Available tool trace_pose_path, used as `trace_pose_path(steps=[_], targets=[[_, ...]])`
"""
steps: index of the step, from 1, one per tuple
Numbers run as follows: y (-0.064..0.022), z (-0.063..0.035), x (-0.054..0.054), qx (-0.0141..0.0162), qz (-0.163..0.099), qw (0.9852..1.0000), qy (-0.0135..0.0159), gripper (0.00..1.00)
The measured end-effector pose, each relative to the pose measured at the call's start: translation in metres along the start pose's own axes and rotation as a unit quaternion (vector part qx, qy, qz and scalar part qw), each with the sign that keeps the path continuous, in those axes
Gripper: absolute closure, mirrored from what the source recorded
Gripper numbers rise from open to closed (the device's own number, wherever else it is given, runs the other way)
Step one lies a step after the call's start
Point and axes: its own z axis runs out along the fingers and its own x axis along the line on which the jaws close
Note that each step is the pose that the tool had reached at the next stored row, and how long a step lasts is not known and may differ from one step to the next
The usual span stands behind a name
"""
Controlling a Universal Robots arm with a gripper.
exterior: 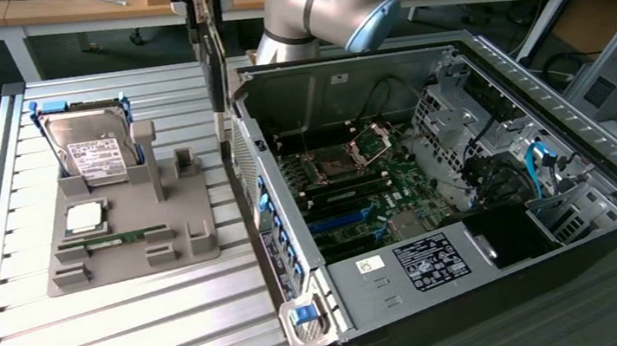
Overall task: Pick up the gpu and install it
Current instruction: 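Pick up the gpu and move the gpu toward the slot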
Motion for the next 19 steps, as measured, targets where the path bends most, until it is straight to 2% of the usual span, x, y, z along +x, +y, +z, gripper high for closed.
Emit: trace_pose_path(steps=[6,19], targets=[[0.0004,0.0002,-0.005,0.0046,0.0,1.0,-0.0004,0.73],[0.0012,0.0008,-0.016,0.0123,0.0,0.9999,-0.0009,0.73]])
